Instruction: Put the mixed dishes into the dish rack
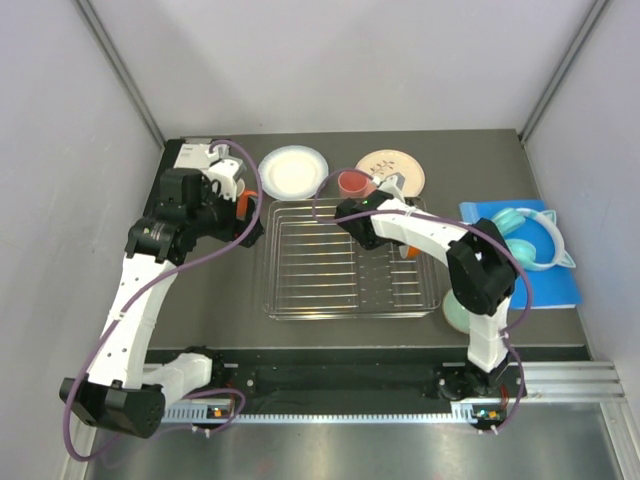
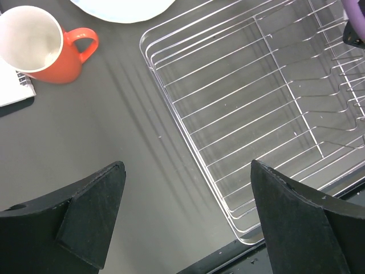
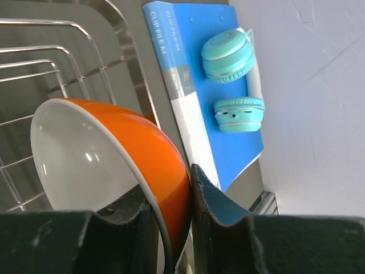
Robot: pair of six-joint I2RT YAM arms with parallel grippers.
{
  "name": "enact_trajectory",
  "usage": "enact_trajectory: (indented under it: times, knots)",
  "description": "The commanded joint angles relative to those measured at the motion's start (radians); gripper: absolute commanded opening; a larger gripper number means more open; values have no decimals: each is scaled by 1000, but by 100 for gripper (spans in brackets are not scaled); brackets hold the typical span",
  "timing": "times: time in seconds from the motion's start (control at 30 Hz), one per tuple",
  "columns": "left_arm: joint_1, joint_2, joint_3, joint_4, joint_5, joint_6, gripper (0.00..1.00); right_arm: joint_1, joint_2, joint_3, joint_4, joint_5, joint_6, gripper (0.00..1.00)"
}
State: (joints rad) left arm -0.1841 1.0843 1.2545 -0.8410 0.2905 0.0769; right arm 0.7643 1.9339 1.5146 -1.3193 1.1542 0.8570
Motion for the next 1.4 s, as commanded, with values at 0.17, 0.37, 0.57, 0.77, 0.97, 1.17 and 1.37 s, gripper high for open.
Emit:
enact_trajectory:
  times: [0.17,0.37,0.57,0.77,0.97,1.17,1.37]
  knots:
    - [5,-21,-18,34,18,4,94,1,42,65,135,-22,-127,0]
    - [6,-30,-35,34,21,11,93,0,63,67,179,-43,-153,0]
    - [6,-35,-46,31,24,14,93,0,59,68,204,-60,-177,68]
    - [6,-43,-53,28,21,24,93,-2,-19,30,193,-80,-168,99]
    - [6,-50,-63,26,12,34,93,-2,-287,-33,141,-174,-104,100]
    - [6,-43,-63,34,13,40,93,-120,-691,-227,86,-380,30,100]
    - [6,-27,-44,33,19,44,93,-322,-891,-477,17,-570,148,100]
